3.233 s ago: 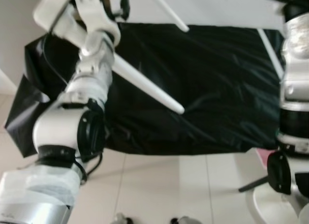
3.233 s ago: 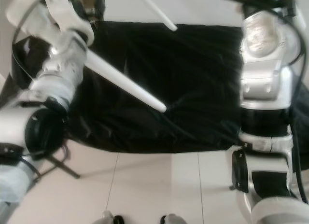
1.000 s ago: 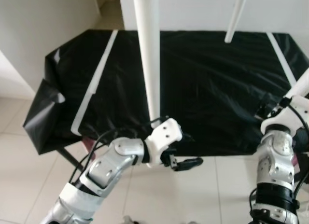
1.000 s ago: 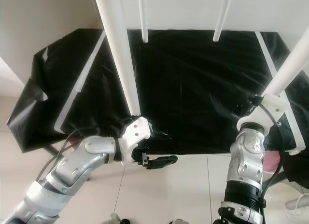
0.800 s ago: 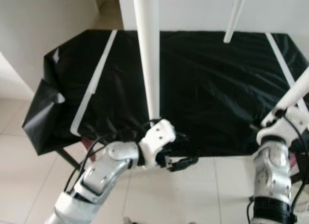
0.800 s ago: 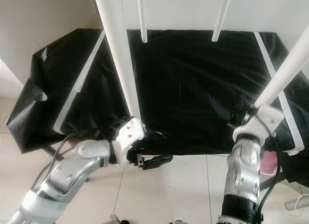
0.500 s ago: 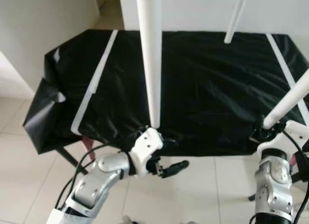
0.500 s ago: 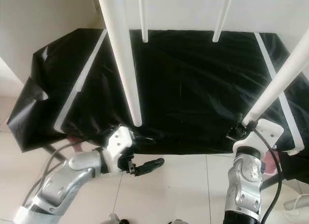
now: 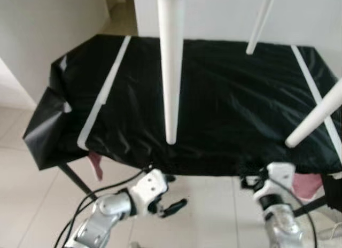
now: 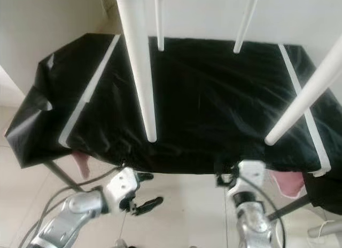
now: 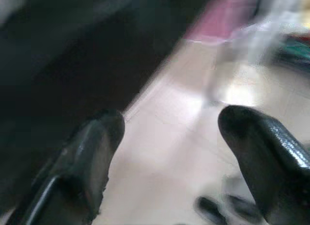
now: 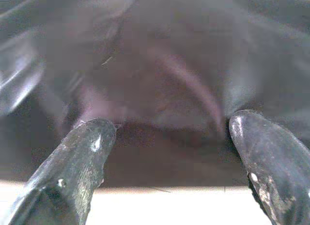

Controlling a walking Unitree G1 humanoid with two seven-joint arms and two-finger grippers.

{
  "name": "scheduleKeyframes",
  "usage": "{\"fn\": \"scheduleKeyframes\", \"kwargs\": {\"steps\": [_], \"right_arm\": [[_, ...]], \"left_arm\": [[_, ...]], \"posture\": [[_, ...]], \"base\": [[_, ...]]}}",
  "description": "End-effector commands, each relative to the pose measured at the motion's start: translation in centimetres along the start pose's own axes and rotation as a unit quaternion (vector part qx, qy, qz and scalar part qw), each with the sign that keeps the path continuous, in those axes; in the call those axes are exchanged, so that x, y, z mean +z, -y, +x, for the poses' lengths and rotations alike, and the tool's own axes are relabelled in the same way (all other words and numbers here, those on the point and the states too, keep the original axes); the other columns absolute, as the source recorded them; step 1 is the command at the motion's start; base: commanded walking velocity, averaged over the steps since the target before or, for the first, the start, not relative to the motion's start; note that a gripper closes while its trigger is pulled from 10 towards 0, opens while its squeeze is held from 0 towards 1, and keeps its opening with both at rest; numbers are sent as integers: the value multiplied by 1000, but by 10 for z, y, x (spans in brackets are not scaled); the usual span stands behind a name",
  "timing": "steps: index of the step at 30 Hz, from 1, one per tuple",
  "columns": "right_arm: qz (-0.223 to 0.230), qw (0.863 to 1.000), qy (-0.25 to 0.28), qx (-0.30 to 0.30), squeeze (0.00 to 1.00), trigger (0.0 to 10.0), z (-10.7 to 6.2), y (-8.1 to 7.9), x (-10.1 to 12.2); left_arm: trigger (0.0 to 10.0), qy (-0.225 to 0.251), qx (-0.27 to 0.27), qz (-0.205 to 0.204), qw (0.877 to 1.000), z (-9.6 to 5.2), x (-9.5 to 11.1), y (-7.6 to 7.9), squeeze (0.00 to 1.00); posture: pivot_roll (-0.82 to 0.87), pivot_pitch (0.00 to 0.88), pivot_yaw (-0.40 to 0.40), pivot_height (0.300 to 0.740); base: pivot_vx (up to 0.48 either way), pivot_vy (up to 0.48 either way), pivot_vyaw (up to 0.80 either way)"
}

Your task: Building children table

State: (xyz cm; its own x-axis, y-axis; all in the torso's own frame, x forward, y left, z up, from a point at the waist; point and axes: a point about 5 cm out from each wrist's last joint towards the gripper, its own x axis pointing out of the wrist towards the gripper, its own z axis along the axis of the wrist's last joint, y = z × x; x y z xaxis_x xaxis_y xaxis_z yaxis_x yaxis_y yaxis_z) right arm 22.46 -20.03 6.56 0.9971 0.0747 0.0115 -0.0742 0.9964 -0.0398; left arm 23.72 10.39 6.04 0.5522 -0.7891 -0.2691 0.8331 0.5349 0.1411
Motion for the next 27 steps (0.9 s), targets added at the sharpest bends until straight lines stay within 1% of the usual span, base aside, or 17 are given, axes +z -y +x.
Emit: {"fn": "scheduleKeyframes", "kwargs": {"steps": [1, 2, 4, 5, 7, 9, 12, 14, 15, 17, 18, 20, 21, 22, 23, 26, 27], "right_arm": [[-4, 999, -32, 40, 0, 10000, -8, -7, -17], [-4, 999, -32, 40, 0, 10000, -8, -7, -17], [-9, 998, -40, 52, 0, 10000, -11, -7, -22], [-20, 996, -62, 69, 0, 10000, -18, -6, -33], [-25, 993, -84, 79, 0, 10000, -24, -3, -44], [-25, 993, -84, 79, 0, 10000, -24, -3, -44], [-24, 987, -133, 83, 0, 10000, -35, 1, -66], [-24, 987, -133, 83, 0, 10000, -35, 1, -66], [-18, 985, -150, 80, 0, 10000, -38, 3, -74], [-18, 985, -150, 80, 0, 10000, -38, 3, -74], [-13, 981, -183, 63, 0, 10000, -42, 6, -87], [-6, 968, -251, 21, 0, 10000, -52, 14, -110], [-6, 968, -251, 21, 0, 10000, -52, 14, -110], [-2, 962, -274, 0, 0, 10000, -55, 16, -117], [12, 955, -296, -25, 0, 10000, -59, 17, -123], [19, 942, -330, -57, 0, 10000, -65, 18, -131], [19, 942, -330, -57, 0, 10000, -65, 18, -131]], "left_arm": [[10000, -31, 33, -23, 999, -6, -23, -2, 0], [10000, -31, 33, -23, 999, -6, -23, -2, 0], [10000, -46, 43, -36, 997, -9, -34, -2, 0], [10000, -84, 67, -66, 992, -14, -59, 0, 0], [10000, -114, 82, -85, 986, -18, -77, 3, 0], [10000, -114, 82, -85, 986, -18, -77, 3, 0], [10000, -165, 115, -108, 974, -23, -103, 8, 0], [10000, -165, 115, -108, 974, -23, -103, 8, 0], [10000, -183, 129, -119, 967, -24, -112, 11, 0], [10000, -183, 129, -119, 967, -24, -112, 11, 0], [10000, -205, 147, -143, 957, -26, -121, 14, 0], [10000, -272, 190, -194, 923, -37, -143, 21, 0], [10000, -272, 190, -194, 923, -37, -143, 21, 0], [10000, -294, 202, -214, 909, -41, -149, 24, 0], [10000, -312, 206, -222, 900, -43, -153, 27, 0], [10000, -324, 214, -217, 896, -44, -155, 28, 0], [10000, -324, 214, -217, 896, -44, -155, 28, 0]], "posture": [[-1, 59, -23, 740], [-1, 59, -23, 740], [2, 57, -24, 740], [6, 56, -25, 740], [10, 53, -26, 740], [10, 53, -26, 740], [14, 50, -25, 740], [14, 50, -25, 740], [14, 47, -25, 740], [14, 47, -25, 740], [11, 38, -23, 740], [2, 29, -20, 740], [2, 29, -20, 740], [-3, 25, -18, 740], [-4, 21, -17, 740], [-7, 17, -15, 740], [-7, 17, -15, 740]], "base": [[0, 0, 0], [0, 0, 0], [0, 0, 0], [0, 0, 0], [0, 0, 0], [0, 0, 0], [0, 0, 0], [0, 0, 0], [0, 0, 0], [0, 0, 0], [0, 0, 0], [0, 0, 0], [0, 0, 0], [0, 0, 0], [0, 0, 0], [0, 0, 0], [0, 0, 0]]}}
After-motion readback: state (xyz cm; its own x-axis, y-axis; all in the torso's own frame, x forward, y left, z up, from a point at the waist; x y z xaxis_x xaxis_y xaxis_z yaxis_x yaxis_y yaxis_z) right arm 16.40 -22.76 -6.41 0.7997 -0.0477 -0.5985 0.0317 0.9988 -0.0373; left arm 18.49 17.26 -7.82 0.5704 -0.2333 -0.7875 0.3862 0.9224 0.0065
